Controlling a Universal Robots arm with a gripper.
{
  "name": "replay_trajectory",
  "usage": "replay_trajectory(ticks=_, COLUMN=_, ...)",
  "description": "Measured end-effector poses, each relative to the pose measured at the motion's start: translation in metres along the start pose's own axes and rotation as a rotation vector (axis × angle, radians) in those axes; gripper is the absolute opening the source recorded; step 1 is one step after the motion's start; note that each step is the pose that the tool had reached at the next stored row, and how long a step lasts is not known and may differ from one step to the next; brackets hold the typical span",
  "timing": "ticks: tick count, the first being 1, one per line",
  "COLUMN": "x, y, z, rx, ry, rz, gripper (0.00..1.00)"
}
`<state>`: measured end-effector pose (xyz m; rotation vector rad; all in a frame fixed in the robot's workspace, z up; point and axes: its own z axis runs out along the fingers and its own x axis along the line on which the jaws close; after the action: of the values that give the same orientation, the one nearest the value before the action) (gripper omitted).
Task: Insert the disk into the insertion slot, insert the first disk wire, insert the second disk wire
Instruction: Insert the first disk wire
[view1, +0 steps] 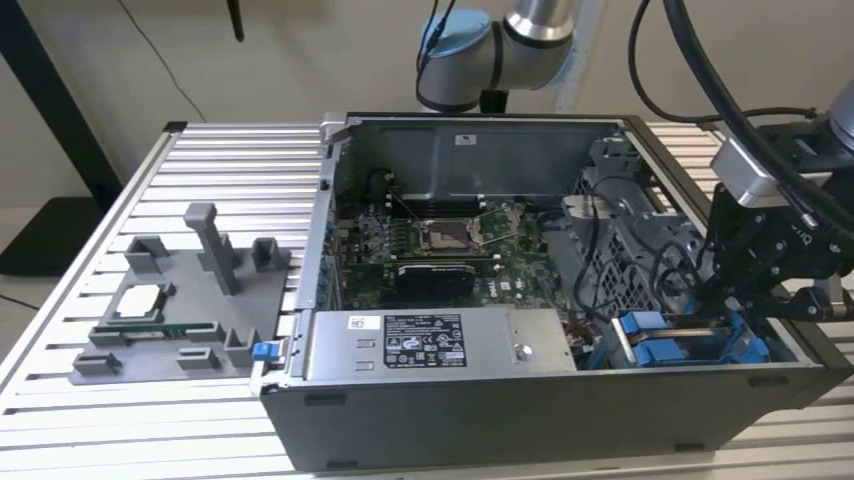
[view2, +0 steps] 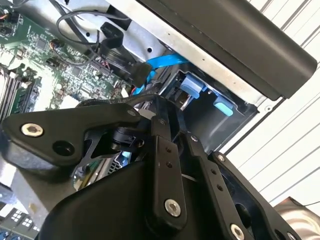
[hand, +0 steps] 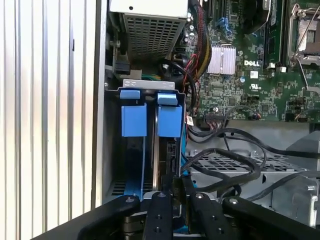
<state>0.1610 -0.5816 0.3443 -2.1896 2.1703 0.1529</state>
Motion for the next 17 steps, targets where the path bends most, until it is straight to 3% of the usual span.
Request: replay_trajectory(ticks=17, x=-0.0005, y=-0.0038, z=0.0038, rx=0.0063, ry=-0.002, rz=0.057, gripper=0.0)
